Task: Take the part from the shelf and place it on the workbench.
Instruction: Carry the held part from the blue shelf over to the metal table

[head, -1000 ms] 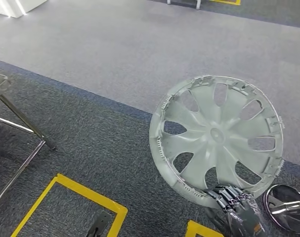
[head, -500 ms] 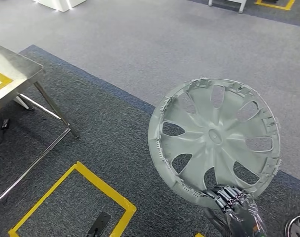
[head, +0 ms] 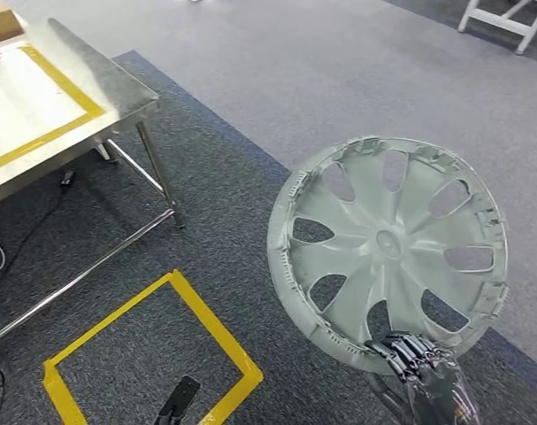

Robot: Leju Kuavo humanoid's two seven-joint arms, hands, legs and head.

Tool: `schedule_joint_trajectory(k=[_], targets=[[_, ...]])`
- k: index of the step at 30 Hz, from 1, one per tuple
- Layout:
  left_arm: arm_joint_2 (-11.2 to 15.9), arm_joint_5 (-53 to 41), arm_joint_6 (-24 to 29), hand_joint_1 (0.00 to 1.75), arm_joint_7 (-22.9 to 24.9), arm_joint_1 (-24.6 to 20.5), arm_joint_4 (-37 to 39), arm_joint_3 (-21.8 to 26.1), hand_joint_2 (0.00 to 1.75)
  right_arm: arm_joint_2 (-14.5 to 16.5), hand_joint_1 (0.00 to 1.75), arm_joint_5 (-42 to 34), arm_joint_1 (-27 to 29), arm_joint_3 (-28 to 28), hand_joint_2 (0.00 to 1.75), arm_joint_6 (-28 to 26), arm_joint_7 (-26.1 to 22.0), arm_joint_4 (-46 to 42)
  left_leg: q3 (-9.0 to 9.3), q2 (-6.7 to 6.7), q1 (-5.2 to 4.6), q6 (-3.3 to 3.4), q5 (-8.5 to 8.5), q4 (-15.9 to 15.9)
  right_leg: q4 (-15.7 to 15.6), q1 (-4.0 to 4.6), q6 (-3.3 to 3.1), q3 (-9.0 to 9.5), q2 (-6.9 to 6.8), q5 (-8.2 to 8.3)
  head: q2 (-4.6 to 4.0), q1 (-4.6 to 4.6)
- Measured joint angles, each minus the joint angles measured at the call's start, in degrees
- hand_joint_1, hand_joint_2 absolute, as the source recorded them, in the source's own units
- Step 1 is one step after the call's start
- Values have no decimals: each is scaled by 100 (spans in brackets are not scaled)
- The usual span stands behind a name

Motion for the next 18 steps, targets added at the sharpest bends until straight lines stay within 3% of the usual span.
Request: schedule_joint_trajectory(k=[1,2,3,5,7,9,10,12,13,15,16,17,18], targets=[[-5,-1,-1,0,-1,6,-1,0,175,-1,175,1,2,7,175,1,-2,1,13,-84,-1,3,-10,2,202,2,4,-173,20,12,0,0],[-6,-2,-1,0,-1,11,-1,0,175,-1,175,-1,5,14,175,1,-1,1,32,-171,-2,2,-23,4,184,2,6,-243,26,150,0,0],[-8,-3,0,0,-2,15,-1,0,175,-1,175,-3,9,18,175,2,1,1,59,-262,0,-7,-40,8,-60,-4,4,-200,45,396,0,2],[-15,-6,0,0,-6,13,-1,1,175,-2,175,-5,7,21,175,1,9,4,92,-428,-3,-42,-85,35,-810,-36,-5,51,242,859,0,2],[-17,-10,0,0,-9,8,-1,2,175,-4,175,3,-1,23,175,-3,14,8,59,-556,2,-93,-109,77,-1226,-57,-32,241,435,972,0,-3],[-14,-16,1,0,-11,21,-1,2,175,-9,175,14,-10,28,175,-6,12,9,14,-669,22,-145,-105,90,-1275,-52,-77,301,401,930,0,-7],[-9,-20,2,0,-11,31,-1,2,175,-12,175,17,-15,28,175,-7,16,10,7,-638,22,-178,-118,104,-1290,-53,-105,320,340,928,0,-6],[-1,-28,4,0,-13,26,-1,2,175,-13,175,14,-13,26,175,-7,37,10,-97,-375,7,-246,-265,343,-1324,-66,-178,381,190,908,0,-37],[2,-32,4,0,-14,17,-1,2,175,-14,175,14,-9,25,175,-7,49,10,-233,-193,14,-278,-411,635,-1331,-60,-208,411,107,890,0,-52],[4,-35,4,0,-16,5,-1,2,175,-14,175,19,-2,28,175,-7,54,11,-627,-28,59,-330,-707,1394,-1333,-51,-238,460,-63,845,0,-65],[5,-37,3,0,-16,11,-1,2,175,-14,175,23,-1,31,175,-8,52,12,-771,-9,82,-348,-751,1649,-1333,-50,-238,488,-145,820,0,-68],[6,-39,3,0,-16,19,-1,2,175,-14,175,27,-2,34,175,-8,51,12,-820,2,101,-361,-684,1702,-1333,-50,-233,518,-224,795,0,-68],[8,-42,2,0,-16,25,-1,2,175,-14,175,30,-3,36,175,-9,52,12,-752,25,113,-364,-506,1515,-1333,-50,-223,557,-301,766,0,-68]])
